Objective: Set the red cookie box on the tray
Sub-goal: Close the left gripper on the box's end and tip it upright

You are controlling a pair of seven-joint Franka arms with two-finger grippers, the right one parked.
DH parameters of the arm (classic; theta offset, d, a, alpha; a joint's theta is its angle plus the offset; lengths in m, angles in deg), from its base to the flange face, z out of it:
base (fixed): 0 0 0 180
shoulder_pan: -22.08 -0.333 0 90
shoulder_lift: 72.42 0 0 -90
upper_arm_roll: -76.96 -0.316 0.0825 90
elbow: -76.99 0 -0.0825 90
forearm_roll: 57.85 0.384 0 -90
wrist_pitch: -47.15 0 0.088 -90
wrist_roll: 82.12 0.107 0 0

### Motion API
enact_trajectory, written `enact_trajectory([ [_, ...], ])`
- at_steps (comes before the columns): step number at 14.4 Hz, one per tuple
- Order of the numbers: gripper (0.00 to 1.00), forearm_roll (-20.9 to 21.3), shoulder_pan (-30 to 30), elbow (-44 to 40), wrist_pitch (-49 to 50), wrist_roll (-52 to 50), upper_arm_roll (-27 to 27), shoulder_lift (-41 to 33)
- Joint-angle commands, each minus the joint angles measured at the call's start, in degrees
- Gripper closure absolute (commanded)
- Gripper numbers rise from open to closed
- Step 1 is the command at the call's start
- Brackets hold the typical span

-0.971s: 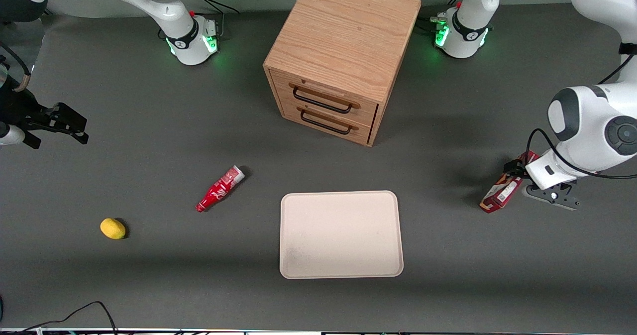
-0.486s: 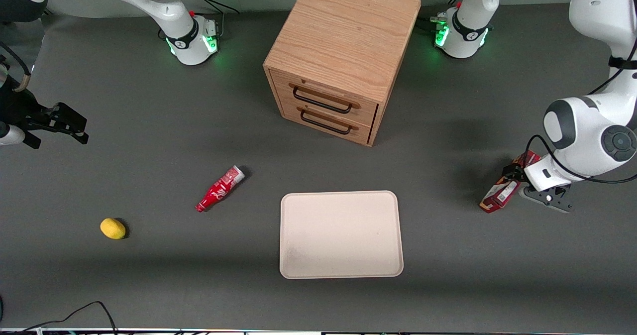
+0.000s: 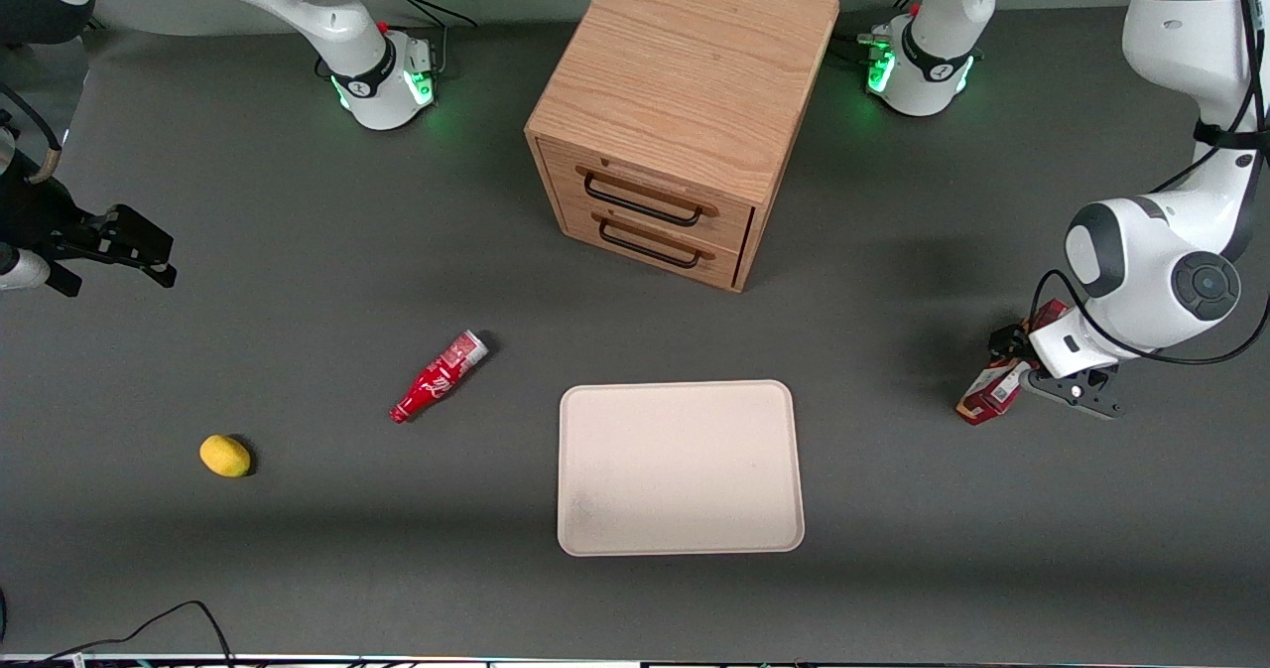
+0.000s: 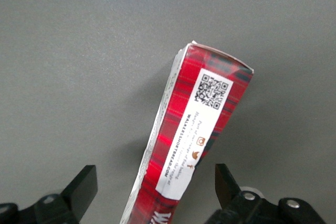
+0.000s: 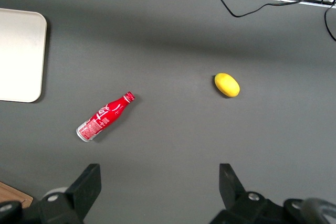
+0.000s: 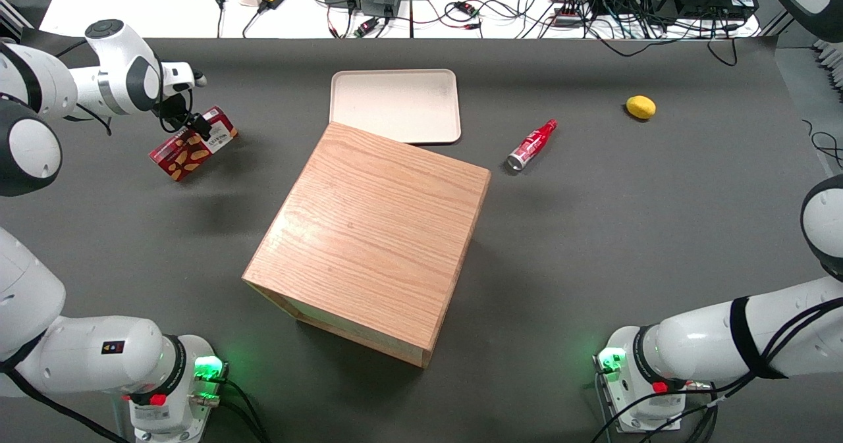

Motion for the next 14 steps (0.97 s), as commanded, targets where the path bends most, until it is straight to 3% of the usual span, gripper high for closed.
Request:
enact_trajectory([
  [1,0.00,-1.1,0.1,1.1,-1.1,1.7,0.0,-0.7],
  [2,0.09,-1.1,0.0,1.1,-1.1,1.7,0.0,-0.7],
  [3,0.31,-1.1,0.0,1.1,-1.1,1.7,0.0,-0.7],
  [5,0.93,-1.1,0.1,1.1,-1.0,1.7,0.0,-0.7],
  [6,1.00,-1.1,0.2,1.1,-1.0,1.7,0.0,-0.7],
  [14,1.00,-1.1,0.3,-0.9,3.0,1.7,0.0,-2.8],
])
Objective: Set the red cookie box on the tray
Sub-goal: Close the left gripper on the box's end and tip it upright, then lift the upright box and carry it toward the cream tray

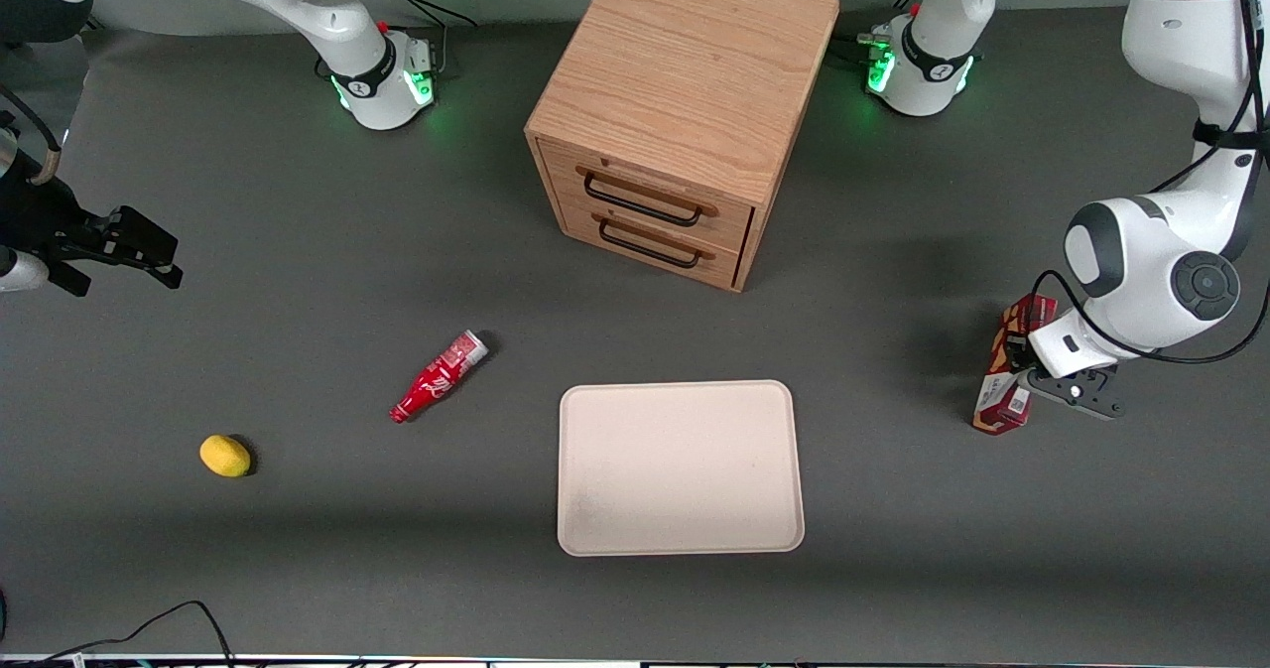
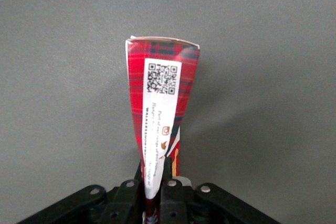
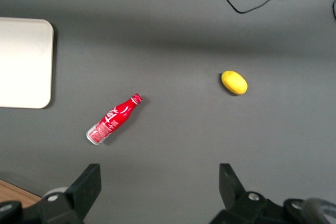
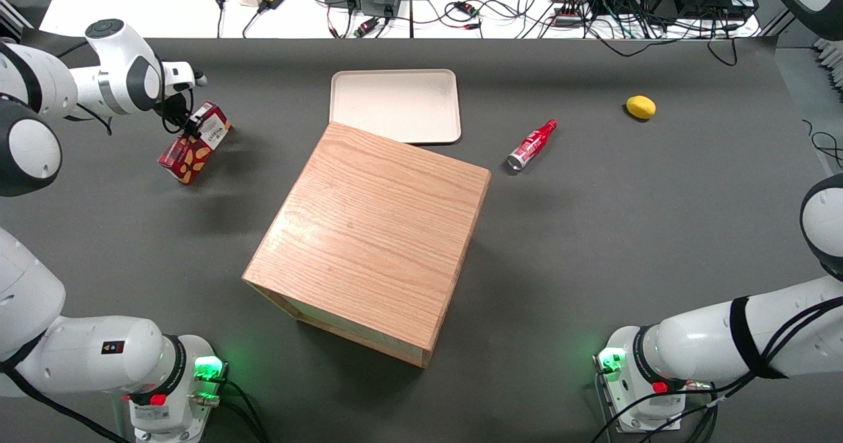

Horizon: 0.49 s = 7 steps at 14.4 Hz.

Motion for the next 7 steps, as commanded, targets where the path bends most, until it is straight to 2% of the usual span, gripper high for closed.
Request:
enact_trajectory([
  [1,1.00,-0.9,0.2,-2.8,6.8,1.4,-0.1,-3.0],
  [7,1.00,-1.1,-0.1,-22.2,32.9,-1.0,-0.4,-4.1],
])
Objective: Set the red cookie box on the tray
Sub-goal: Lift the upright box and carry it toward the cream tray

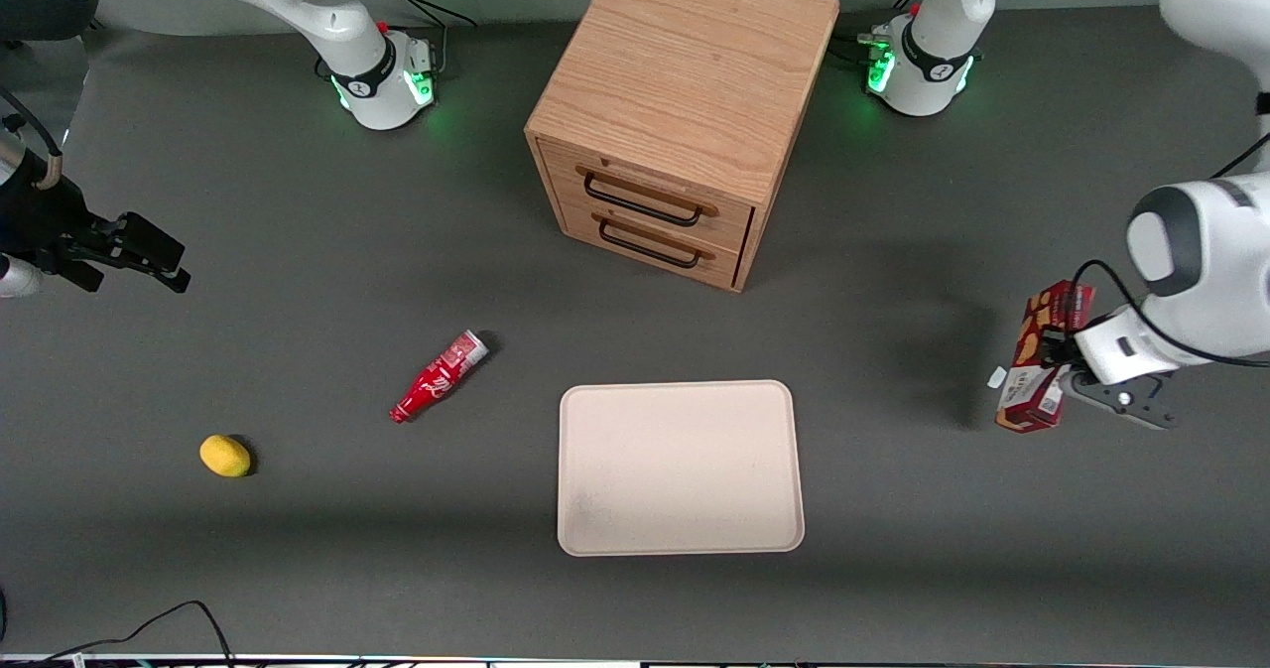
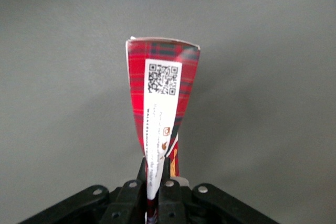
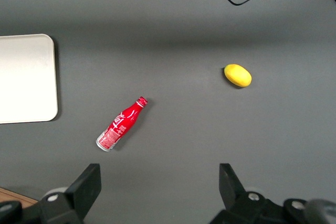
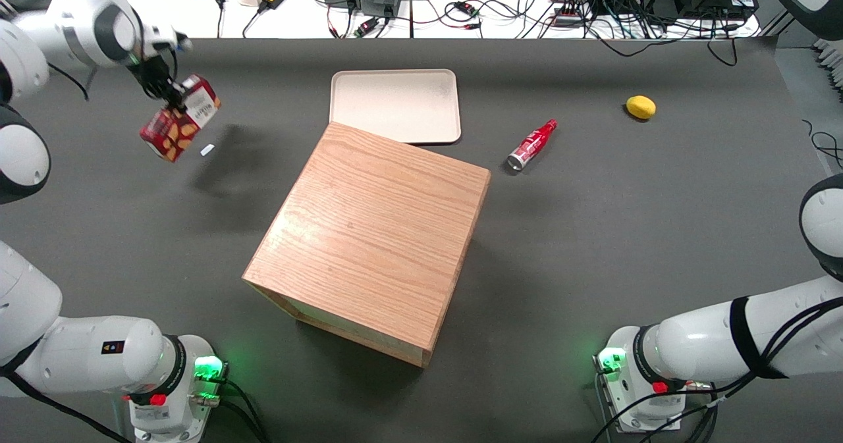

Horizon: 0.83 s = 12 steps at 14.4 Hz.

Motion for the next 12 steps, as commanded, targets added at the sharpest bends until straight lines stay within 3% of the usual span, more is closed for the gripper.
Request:
enact_trajectory([
  [1,1.00,-0.7,-0.1,-10.8,12.3,-1.4,-0.1,0.1],
  [7,1.00,-0.5,1.3,-25.1,26.5,-9.1,0.3,0.0],
  [12,1.00,-0.3,8.8,-30.6,30.9,-25.0,2.5,0.8],
])
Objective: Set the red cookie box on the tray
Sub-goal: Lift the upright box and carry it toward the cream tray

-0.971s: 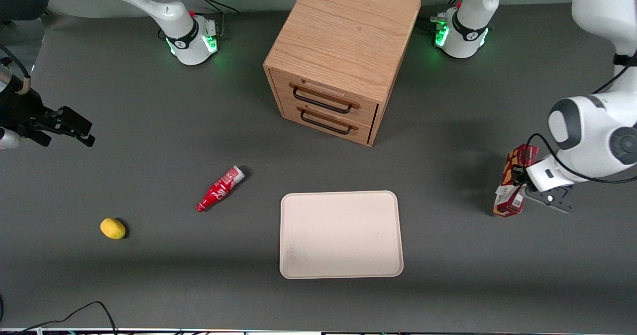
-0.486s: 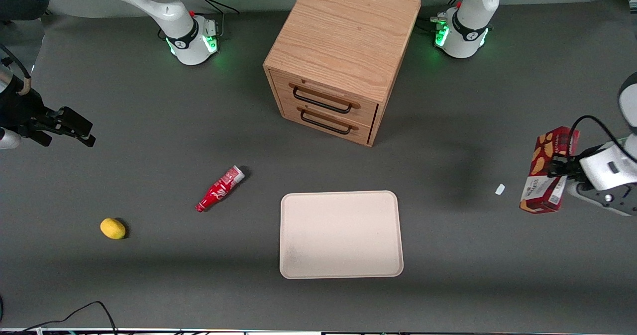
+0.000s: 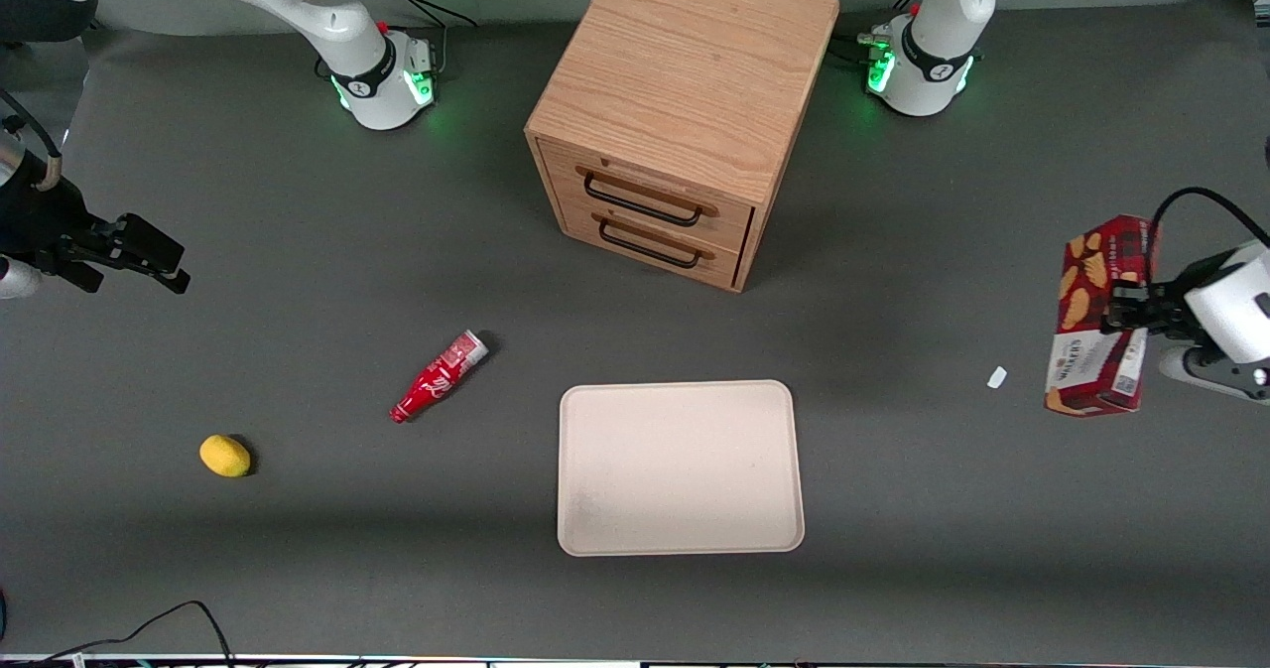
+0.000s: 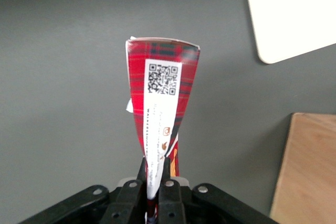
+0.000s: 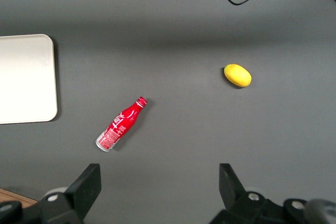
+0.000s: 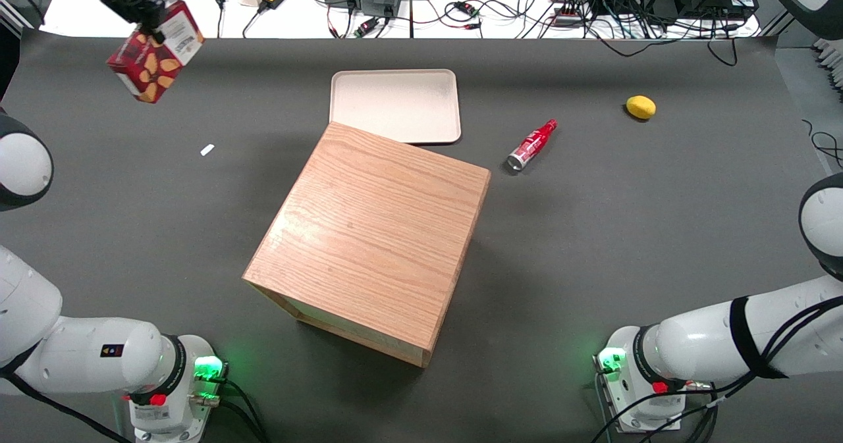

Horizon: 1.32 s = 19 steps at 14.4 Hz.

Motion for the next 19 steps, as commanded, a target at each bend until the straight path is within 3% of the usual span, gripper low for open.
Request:
enact_trajectory([
  [1,1.00,-0.2,6.5,-4.7,2.1,-11.7,0.3,1.9],
  [6,1.00,-0.6,16.2,-14.3,0.9,-29.8,0.4,9.7],
  [9,1.00,-0.6,19.5,-18.9,-1.8,-35.6,0.7,15.1],
  [13,1.00,-0.6,19.9,-18.9,-10.4,-40.0,3.4,19.6],
  [19,1.00,-0.1,22.1,-18.0,-21.9,-43.2,3.4,26.5],
])
